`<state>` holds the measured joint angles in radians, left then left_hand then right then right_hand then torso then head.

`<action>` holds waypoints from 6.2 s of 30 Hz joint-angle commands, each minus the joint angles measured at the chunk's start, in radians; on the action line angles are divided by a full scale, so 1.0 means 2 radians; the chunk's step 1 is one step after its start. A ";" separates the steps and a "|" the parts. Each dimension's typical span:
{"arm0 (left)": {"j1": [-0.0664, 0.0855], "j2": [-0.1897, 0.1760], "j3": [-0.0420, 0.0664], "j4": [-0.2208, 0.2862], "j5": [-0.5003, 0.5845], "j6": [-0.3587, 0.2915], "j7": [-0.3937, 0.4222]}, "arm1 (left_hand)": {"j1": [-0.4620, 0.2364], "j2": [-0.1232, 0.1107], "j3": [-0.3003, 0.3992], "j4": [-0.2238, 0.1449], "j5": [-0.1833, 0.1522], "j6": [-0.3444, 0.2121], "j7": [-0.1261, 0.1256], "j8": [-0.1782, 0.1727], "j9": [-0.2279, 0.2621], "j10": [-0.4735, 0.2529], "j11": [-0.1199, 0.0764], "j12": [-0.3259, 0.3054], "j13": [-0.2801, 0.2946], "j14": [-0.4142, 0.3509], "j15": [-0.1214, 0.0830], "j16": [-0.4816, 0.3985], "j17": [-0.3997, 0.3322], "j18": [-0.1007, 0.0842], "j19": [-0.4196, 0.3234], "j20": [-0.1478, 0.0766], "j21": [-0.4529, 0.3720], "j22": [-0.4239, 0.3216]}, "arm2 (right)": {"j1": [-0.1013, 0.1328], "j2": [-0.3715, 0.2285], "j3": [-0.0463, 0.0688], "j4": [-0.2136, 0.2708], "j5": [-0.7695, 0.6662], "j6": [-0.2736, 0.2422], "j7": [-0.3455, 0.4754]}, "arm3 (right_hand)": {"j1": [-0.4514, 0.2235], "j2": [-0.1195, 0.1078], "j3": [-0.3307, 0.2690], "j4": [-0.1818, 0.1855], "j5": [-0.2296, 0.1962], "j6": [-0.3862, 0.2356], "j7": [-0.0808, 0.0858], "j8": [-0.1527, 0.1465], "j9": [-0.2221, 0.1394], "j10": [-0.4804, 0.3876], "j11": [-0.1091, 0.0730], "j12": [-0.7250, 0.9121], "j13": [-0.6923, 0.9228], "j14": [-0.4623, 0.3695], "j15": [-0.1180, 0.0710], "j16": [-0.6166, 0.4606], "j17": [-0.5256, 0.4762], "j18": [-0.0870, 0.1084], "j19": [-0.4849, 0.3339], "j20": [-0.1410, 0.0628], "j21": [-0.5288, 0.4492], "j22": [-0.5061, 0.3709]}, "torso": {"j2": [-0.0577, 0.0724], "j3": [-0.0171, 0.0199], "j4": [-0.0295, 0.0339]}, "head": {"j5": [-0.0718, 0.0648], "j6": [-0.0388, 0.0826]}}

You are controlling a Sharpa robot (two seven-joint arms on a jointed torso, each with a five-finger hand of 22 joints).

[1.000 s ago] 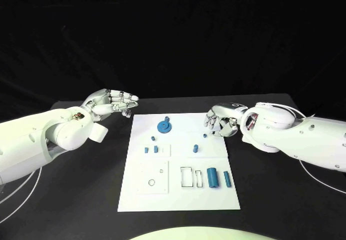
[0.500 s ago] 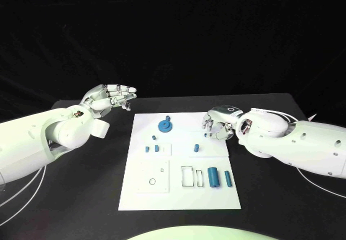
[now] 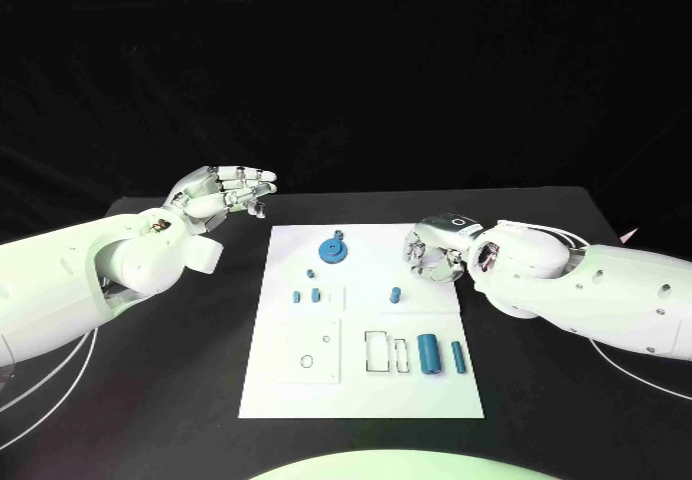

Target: Assemble the parts on the task board

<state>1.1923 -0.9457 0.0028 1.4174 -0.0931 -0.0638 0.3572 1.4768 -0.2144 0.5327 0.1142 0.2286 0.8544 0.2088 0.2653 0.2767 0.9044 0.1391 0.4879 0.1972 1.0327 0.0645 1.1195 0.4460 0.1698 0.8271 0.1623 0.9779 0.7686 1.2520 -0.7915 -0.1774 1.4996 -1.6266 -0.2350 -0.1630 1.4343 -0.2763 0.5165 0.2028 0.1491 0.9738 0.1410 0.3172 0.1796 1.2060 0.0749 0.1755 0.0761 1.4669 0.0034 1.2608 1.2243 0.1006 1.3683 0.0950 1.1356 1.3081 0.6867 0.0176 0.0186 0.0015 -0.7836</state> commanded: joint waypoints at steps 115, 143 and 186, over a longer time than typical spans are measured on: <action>-0.002 0.008 -0.001 0.014 -0.037 -0.035 0.001 | -0.009 0.006 -0.004 -0.017 -0.001 -0.022 0.012 0.003 -0.006 -0.021 0.011 0.001 -0.012 -0.028 0.009 -0.031 -0.016 0.006 -0.023 0.007 -0.023 -0.009 | -0.055 0.062 0.000 0.095 -0.018 -0.092 0.031 | -0.002 0.043 0.066 -0.083 0.008 0.046 -0.010 0.030 0.040 0.062 -0.015 -0.020 0.028 0.022 -0.017 0.025 -0.001 -0.024 0.042 -0.010 0.096 0.077 | 0.000 0.0004 -0.0003 | 0.045 -0.015; -0.002 0.012 -0.001 0.015 -0.037 -0.029 -0.001 | -0.009 0.005 -0.005 -0.018 -0.001 -0.024 0.012 0.004 -0.006 -0.023 0.012 0.002 -0.012 -0.029 0.009 -0.031 -0.017 0.006 -0.023 0.008 -0.023 -0.009 | -0.088 0.089 -0.001 0.072 -0.048 -0.085 0.005 | -0.003 0.043 0.067 -0.085 0.006 0.045 -0.009 0.030 0.041 0.062 -0.015 -0.022 0.028 0.022 -0.017 0.027 0.000 -0.024 0.044 -0.010 0.099 0.079 | 0.000 0.0000 -0.0002 | 0.059 -0.025; -0.002 0.010 -0.001 0.012 -0.037 -0.022 -0.006 | -0.013 0.006 -0.008 -0.017 -0.001 -0.027 0.013 0.005 -0.006 -0.026 0.013 0.004 -0.013 -0.028 0.010 -0.030 -0.017 0.006 -0.023 0.009 -0.025 -0.010 | -0.090 0.090 -0.002 0.077 -0.046 -0.086 0.007 | -0.004 0.044 0.068 -0.087 0.006 0.045 -0.009 0.029 0.042 0.062 -0.014 -0.024 0.028 0.023 -0.017 0.030 0.003 -0.025 0.046 -0.010 0.104 0.082 | 0.000 0.0002 -0.0003 | 0.062 -0.030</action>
<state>1.1885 -0.9271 -0.0007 1.4391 -0.1696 -0.1259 0.3413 1.4608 -0.2040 0.5203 0.0826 0.2286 0.8079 0.2053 0.2728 0.2656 0.8596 0.1625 0.4916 0.1729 0.9810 0.0805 1.0635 0.4133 0.1696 0.7843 0.1802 0.9323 0.7504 1.0729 -0.6107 -0.1813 1.6507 -1.7096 -0.4185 -0.1517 1.4275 -0.1991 0.6542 0.0343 0.1566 1.0621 0.1193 0.3682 0.2632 1.2884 0.0786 0.1285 0.1318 1.4687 -0.0230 1.3133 1.2294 0.0616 1.4538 0.0773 1.3416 1.3074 0.6860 0.0176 0.0183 0.1253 -0.8430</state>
